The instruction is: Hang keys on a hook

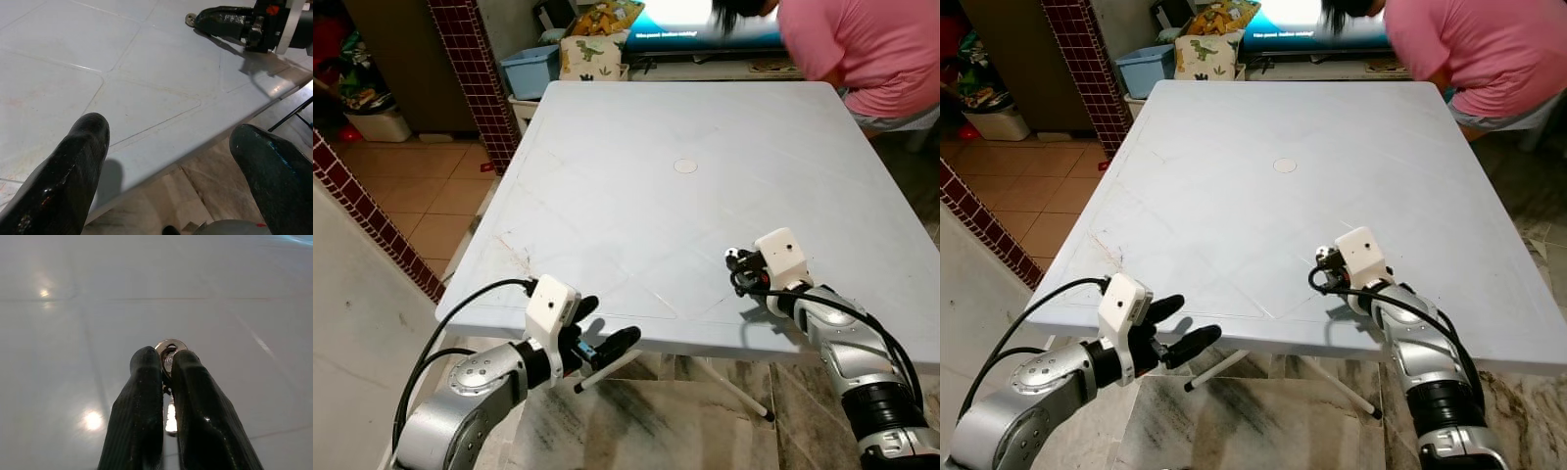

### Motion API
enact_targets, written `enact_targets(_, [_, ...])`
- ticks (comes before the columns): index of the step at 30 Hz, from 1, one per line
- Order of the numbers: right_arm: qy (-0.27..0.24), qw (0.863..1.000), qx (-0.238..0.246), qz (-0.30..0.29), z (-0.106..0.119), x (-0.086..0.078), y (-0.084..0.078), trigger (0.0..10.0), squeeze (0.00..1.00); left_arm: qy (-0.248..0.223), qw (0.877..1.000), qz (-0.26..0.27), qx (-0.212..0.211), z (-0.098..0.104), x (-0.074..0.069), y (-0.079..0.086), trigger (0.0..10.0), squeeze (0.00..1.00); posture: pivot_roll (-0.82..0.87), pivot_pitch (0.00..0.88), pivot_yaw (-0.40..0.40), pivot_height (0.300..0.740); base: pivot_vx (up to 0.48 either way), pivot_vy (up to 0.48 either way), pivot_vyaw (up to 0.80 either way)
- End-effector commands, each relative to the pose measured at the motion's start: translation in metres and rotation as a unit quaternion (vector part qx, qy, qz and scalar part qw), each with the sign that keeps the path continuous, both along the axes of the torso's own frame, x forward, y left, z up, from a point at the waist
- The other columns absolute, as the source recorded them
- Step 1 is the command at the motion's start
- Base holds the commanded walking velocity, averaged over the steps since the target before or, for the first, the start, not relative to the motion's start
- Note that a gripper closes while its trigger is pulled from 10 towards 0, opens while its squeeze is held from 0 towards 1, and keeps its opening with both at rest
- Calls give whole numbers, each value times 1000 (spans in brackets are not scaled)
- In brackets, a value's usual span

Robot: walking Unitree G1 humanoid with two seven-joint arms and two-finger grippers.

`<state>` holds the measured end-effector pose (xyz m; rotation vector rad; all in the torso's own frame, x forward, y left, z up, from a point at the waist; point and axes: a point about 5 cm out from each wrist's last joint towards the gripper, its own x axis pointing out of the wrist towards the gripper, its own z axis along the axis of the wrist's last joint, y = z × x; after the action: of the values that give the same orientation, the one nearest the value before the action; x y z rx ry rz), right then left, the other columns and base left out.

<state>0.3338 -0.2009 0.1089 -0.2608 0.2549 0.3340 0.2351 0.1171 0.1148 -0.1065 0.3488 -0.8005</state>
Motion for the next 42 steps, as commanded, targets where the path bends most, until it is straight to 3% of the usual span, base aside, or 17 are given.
enact_targets(1, [-34, 999, 15, -29, 17, 7, 1, 0, 0, -14, 1000, 11, 7, 4, 3, 3, 10000, 0, 23, 94, 77, 740, 0, 0, 0])
enact_targets(6, [-85, 994, 28, -59, 36, 12, 8, 0, 0, -20, 1000, 22, 7, 5, 6, 5, 10000, 0, 15, 86, 75, 740, 0, 0, 0])
enact_targets(9, [-151, 985, 12, -78, 56, 13, 17, 0, 0, -26, 999, 31, 7, 5, 8, 6, 10000, 0, 13, 84, 75, 740, 0, 0, 0])
enact_targets(15, [-209, 975, 10, -81, 73, 9, 32, 0, 0, -32, 999, 39, 9, 6, 11, 7, 10000, 0, 11, 80, 76, 740, 0, 0, 0])
enact_targets(25, [-234, 970, -15, -65, 80, 6, 39, 0, 0, -39, 998, 41, 9, 7, 14, 6, 10000, 0, 10, 79, 76, 740, 0, 0, 0])
enact_targets(30, [-239, 970, -10, -55, 80, 2, 48, 0, 0, -73, 993, 93, 15, 12, 24, 12, 10000, 0, 4, 69, 76, 740, 0, 0, 0])
enact_targets(32, [-241, 969, -3, -49, 81, 0, 53, 3686, 0, -90, 988, 126, 24, 14, 29, 17, 10000, 0, 4, 69, 76, 740, 0, 0, 0])
enact_targets(33, [-245, 969, 8, -44, 84, -2, 57, 6667, 0, -103, 982, 154, 34, 15, 33, 21, 10000, 0, 0, 63, 72, 740, 0, 0, 0])
enact_targets(34, [-245, 969, 8, -44, 84, -2, 57, 6667, 0, -103, 982, 154, 34, 15, 33, 21, 10000, 0, 0, 63, 72, 740, 0, 0, 0])
enact_targets(35, [-246, 968, 11, -43, 84, -2, 58, 10000, 0, -106, 981, 159, 36, 15, 33, 21, 10000, 0, 0, 63, 72, 740, 0, 0, 0])
enact_targets(36, [-256, 966, 18, -25, 90, -7, 68, 10000, 0, -116, 974, 192, 40, 15, 37, 26, 10000, 0, -6, 54, 66, 740, 0, 0, 0])
enact_targets(39, [-258, 965, 34, -9, 93, -11, 77, 10000, 0, -124, 969, 211, 40, 15, 40, 26, 10000, 0, -8, 49, 63, 740, 0, 0, 0])
enact_targets(42, [-261, 965, 31, -11, 93, -11, 78, 10000, 0, -130, 966, 220, 44, 16, 41, 27, 10000, 0, -9, 44, 62, 740, 0, 0, 0])
